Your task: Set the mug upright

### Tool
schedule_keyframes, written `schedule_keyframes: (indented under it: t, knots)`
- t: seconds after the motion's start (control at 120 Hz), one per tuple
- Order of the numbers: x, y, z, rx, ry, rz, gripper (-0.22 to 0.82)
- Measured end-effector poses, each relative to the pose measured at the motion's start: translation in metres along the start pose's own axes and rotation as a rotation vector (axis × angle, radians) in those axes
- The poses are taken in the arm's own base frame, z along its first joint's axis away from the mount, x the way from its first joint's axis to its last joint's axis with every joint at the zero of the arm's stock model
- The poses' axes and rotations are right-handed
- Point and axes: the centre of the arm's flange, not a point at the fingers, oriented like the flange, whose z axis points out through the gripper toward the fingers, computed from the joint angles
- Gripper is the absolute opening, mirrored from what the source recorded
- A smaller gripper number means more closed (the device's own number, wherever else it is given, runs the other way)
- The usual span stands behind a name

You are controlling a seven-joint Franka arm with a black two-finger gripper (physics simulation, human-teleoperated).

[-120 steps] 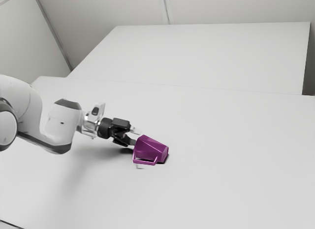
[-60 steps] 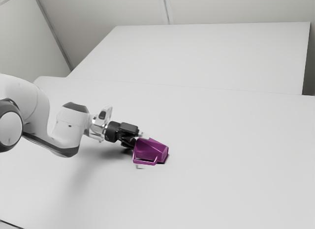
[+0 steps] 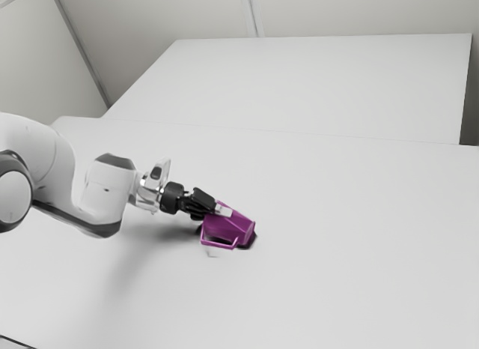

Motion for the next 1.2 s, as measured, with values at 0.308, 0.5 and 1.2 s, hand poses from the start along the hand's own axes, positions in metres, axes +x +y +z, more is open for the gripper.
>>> schedule_keyframes:
  t: [0.308,0.5,1.2]
  knots:
    - [0.077,0.102,-0.023,0.183,-0.092,0.32,-0.16]
    - [0.11,0.135,-0.026,0.651,-0.431,0.488,-0.17]
    - [0.092,0.075,0.014,1.069,-0.367,0.113,0.18]
